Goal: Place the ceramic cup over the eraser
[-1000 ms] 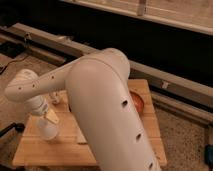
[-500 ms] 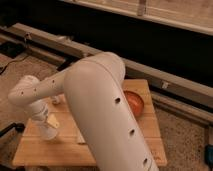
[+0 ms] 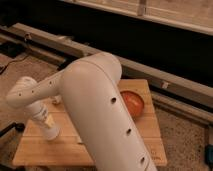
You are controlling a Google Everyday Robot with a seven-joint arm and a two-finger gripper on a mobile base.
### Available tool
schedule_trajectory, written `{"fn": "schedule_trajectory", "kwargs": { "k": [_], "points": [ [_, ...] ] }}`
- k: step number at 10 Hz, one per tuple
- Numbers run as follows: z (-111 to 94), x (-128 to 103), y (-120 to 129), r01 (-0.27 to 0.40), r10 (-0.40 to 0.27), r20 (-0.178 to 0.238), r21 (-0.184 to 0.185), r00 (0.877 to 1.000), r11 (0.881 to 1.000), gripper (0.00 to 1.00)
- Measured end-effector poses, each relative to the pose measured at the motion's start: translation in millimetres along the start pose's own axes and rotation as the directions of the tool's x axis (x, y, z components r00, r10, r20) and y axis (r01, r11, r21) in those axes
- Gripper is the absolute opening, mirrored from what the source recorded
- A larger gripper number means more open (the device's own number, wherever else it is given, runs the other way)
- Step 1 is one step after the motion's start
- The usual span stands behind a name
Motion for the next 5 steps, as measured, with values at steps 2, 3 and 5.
{"fn": "schedule_trajectory", "kwargs": {
  "k": [2,3,5],
  "points": [
    [-12.5,-2.9,0.2,0.009,-0.009,-0.003,0.016,1.000,1.000,0.08],
    [-25.1,-3.0,2.3,0.009,-0.009,-0.007,0.029,1.000,1.000,0.01],
    [-59.7,0.5,9.8,0.003,-0.001,-0.030,0.059,1.000,0.998,0.00]
  ]
}}
